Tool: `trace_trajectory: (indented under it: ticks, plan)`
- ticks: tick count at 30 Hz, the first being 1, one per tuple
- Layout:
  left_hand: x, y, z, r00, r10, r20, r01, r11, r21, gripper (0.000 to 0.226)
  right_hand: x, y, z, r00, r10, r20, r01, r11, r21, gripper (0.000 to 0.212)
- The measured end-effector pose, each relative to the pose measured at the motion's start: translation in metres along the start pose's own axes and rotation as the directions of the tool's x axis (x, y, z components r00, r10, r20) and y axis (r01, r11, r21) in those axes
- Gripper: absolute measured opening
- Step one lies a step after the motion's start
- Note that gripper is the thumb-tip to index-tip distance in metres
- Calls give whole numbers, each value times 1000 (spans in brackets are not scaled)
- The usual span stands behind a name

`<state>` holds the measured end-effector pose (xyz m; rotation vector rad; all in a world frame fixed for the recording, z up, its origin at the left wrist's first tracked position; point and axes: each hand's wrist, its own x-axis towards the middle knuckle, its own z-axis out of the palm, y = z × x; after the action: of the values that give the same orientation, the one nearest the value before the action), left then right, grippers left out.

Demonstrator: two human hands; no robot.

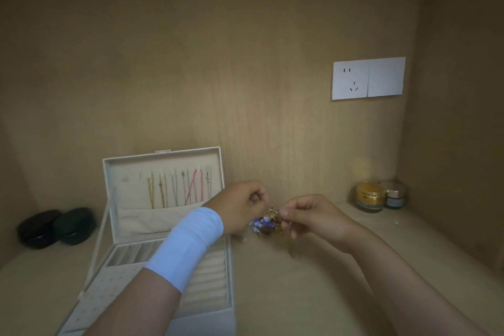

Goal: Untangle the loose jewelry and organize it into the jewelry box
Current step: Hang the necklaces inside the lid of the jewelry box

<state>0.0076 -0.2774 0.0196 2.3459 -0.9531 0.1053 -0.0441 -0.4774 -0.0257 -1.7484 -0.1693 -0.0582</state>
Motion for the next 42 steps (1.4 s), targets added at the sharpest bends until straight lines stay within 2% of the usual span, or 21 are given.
trace_trajectory:
  ticks: [5,9,13,16,20,25,31,35,37,39,40,42]
  plan:
    - [-35,-26,-38,996,-45,-77,47,999,27,7,10,-30,37,985,33,169,-24,998,-53,18]
    - [-64,-55,-71,977,-121,-173,126,992,19,10,23,-55,71,936,90,342,-47,990,-130,19]
    - [-93,-85,-93,947,-225,-230,227,974,-19,10,35,-69,94,880,133,456,-118,991,-61,34]
    - [-112,-106,-104,934,-297,-200,297,954,-32,12,48,-68,106,843,143,519,-146,989,-36,37]
    - [-131,-126,-113,909,-389,-149,395,919,11,18,63,-64,123,913,123,389,-103,992,-73,43]
    - [-141,-130,-116,890,-448,-87,452,891,34,12,74,-65,142,968,75,239,-106,988,116,40]
    - [-139,-119,-110,884,-467,-34,467,877,112,11,69,-69,151,924,74,375,-70,997,-25,27]
    - [-141,-114,-107,885,-465,-23,464,877,129,13,64,-77,161,917,40,398,4,994,-110,24]
    - [-140,-109,-104,908,-399,-128,406,913,33,17,62,-81,167,915,18,402,48,987,-154,25]
    - [-135,-99,-98,930,-301,-210,272,950,-154,22,60,-84,174,911,-4,413,80,983,-167,24]
    - [-132,-94,-94,940,-270,-210,208,938,-277,24,59,-85,177,910,-17,415,95,981,-169,24]
    - [-128,-84,-90,946,-280,-162,171,858,-484,27,59,-86,181,917,-36,397,111,980,-167,26]
